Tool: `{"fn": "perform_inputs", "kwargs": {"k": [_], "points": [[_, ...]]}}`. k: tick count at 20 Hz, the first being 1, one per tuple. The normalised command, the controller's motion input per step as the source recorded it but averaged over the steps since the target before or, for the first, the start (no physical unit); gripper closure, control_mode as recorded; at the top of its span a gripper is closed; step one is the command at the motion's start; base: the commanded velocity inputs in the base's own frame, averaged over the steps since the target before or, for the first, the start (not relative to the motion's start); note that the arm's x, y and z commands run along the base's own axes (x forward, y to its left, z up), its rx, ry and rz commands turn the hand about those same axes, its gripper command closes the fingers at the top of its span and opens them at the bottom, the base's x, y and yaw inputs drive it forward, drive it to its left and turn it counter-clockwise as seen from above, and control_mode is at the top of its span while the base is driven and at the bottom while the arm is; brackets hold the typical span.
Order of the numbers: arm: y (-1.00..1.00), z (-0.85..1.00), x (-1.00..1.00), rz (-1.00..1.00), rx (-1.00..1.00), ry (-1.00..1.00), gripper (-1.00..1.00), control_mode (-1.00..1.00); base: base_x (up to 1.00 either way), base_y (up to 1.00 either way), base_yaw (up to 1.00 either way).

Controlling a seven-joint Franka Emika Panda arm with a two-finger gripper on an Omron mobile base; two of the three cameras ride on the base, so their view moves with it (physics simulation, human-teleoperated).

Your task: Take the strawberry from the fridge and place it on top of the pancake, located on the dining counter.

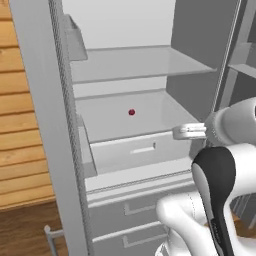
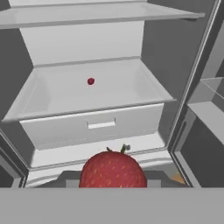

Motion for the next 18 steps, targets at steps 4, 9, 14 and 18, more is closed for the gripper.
{"fn": "perform_inputs", "kwargs": {"k": [4,9,14,18], "points": [[0.0,0.0,0.0,0.0,0.0,0.0,1.0,1.0,0.0,0.42,-0.48],[0.0,0.0,0.0,0.0,0.0,0.0,1.0,1.0,0.0,0.61,-0.55],[0.0,0.0,0.0,0.0,0.0,0.0,1.0,1.0,-0.02,0.35,-0.56],[0.0,0.0,0.0,0.0,0.0,0.0,1.0,1.0,0.0,0.0,-0.61]]}}
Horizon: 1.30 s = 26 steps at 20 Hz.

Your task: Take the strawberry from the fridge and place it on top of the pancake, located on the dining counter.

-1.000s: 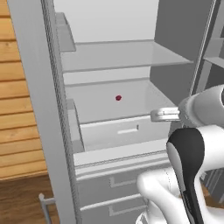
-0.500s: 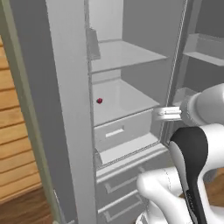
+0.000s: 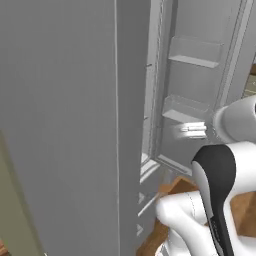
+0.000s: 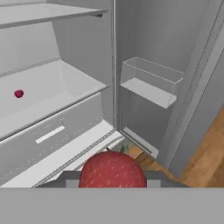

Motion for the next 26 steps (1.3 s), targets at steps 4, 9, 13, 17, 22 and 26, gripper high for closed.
{"fn": "perform_inputs", "kwargs": {"k": [4,9,13,17,22,26], "points": [[0.0,0.0,0.0,0.0,0.0,0.0,1.0,1.0,-0.29,-0.05,-0.64],[0.0,0.0,0.0,0.0,0.0,0.0,1.0,1.0,-0.62,-0.13,-0.7],[0.0,0.0,0.0,0.0,0.0,0.0,1.0,1.0,-0.64,-0.2,-0.72],[0.0,0.0,0.0,0.0,0.0,0.0,1.0,1.0,-0.66,-0.28,-0.71],[0.0,0.0,0.0,0.0,0.0,0.0,1.0,1.0,-0.67,-0.46,-0.66],[0.0,0.0,0.0,0.0,0.0,0.0,1.0,1.0,-0.79,-0.66,-0.56]]}}
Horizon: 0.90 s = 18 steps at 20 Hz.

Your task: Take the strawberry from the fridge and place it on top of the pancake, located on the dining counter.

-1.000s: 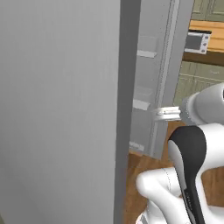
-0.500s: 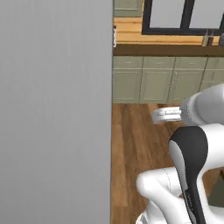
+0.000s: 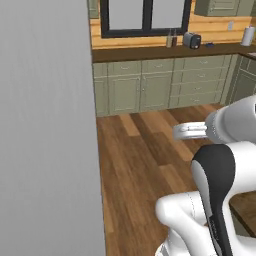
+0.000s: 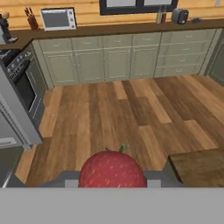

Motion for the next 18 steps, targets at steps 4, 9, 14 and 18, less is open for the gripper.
{"fn": "perform_inputs", "kwargs": {"k": [4,9,14,18], "points": [[0.0,0.0,0.0,0.0,0.0,0.0,1.0,1.0,-1.0,-0.45,-0.34],[0.0,0.0,0.0,0.0,0.0,0.0,1.0,1.0,-1.0,-0.34,-0.03],[0.0,0.0,0.0,0.0,0.0,0.0,1.0,1.0,-0.98,-0.01,0.15],[0.0,0.0,0.0,0.0,0.0,0.0,1.0,1.0,-0.99,-0.16,0.15]]}}
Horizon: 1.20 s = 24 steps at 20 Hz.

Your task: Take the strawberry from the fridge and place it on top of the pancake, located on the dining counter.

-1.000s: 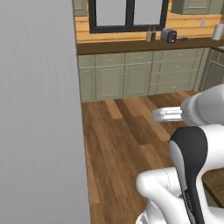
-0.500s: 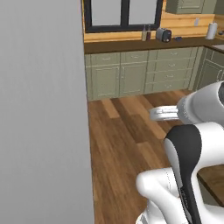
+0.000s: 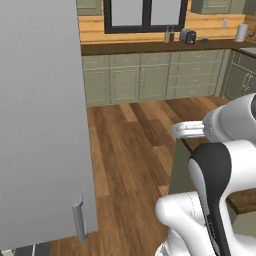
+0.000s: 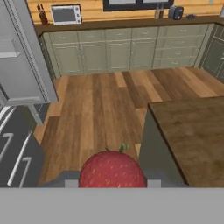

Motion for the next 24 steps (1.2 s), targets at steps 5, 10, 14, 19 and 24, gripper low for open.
{"fn": "perform_inputs", "kwargs": {"k": [5,10,14,19,24], "points": [[0.0,0.0,0.0,0.0,0.0,0.0,1.0,1.0,-1.0,-0.21,0.1],[0.0,0.0,0.0,0.0,0.0,0.0,1.0,1.0,-1.0,-0.2,0.07],[0.0,0.0,0.0,0.0,0.0,0.0,1.0,1.0,-1.0,-0.63,0.01],[0.0,0.0,0.0,0.0,0.0,0.0,1.0,1.0,-0.46,-1.0,-0.08],[0.0,0.0,0.0,0.0,0.0,0.0,1.0,1.0,0.06,-0.9,-0.2]]}}
